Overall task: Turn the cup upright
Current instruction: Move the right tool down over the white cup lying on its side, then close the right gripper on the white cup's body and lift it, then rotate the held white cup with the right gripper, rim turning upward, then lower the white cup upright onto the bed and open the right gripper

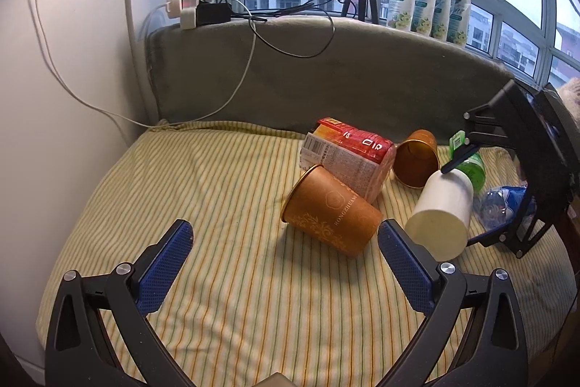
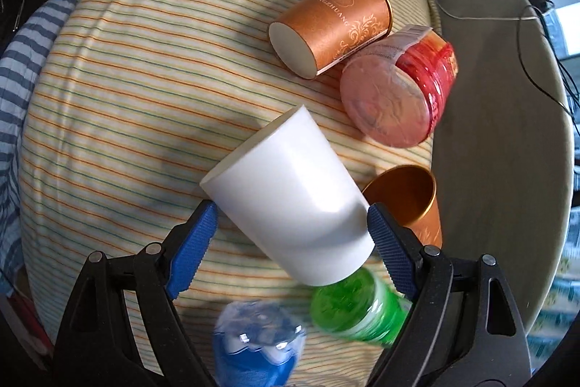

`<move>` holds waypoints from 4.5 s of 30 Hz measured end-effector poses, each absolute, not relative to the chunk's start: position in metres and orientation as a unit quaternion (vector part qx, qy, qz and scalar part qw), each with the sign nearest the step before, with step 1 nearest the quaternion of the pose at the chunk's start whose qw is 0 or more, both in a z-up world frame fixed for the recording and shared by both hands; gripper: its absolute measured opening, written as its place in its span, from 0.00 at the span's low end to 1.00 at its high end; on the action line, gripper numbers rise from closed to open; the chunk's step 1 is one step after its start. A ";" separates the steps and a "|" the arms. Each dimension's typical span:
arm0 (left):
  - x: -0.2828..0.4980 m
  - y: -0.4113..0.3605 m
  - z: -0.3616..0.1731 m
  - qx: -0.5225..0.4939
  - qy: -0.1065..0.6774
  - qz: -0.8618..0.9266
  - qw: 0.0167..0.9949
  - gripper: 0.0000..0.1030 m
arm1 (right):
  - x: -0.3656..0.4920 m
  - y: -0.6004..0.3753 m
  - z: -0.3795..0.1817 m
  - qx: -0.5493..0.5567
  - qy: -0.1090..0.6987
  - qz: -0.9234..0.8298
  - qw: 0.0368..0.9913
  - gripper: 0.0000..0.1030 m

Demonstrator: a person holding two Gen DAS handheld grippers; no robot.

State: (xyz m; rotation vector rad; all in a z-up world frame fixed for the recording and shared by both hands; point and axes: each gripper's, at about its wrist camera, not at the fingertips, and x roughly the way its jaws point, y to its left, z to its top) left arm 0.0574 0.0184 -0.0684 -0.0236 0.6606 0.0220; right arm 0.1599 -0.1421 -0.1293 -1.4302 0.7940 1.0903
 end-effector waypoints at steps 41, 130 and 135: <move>0.035 0.040 -0.072 -0.044 0.339 -0.017 0.940 0.92 | 0.198 -0.103 -0.155 -0.049 0.644 0.316 0.694 0.81; 0.070 -0.065 -0.111 -0.136 0.426 -0.160 0.880 0.78 | 0.034 -0.254 -0.117 0.106 0.363 0.126 0.917 0.87; 0.073 -0.069 -0.104 -0.105 0.373 -0.157 0.908 0.75 | 0.038 -0.253 -0.120 0.102 0.365 0.123 0.917 0.87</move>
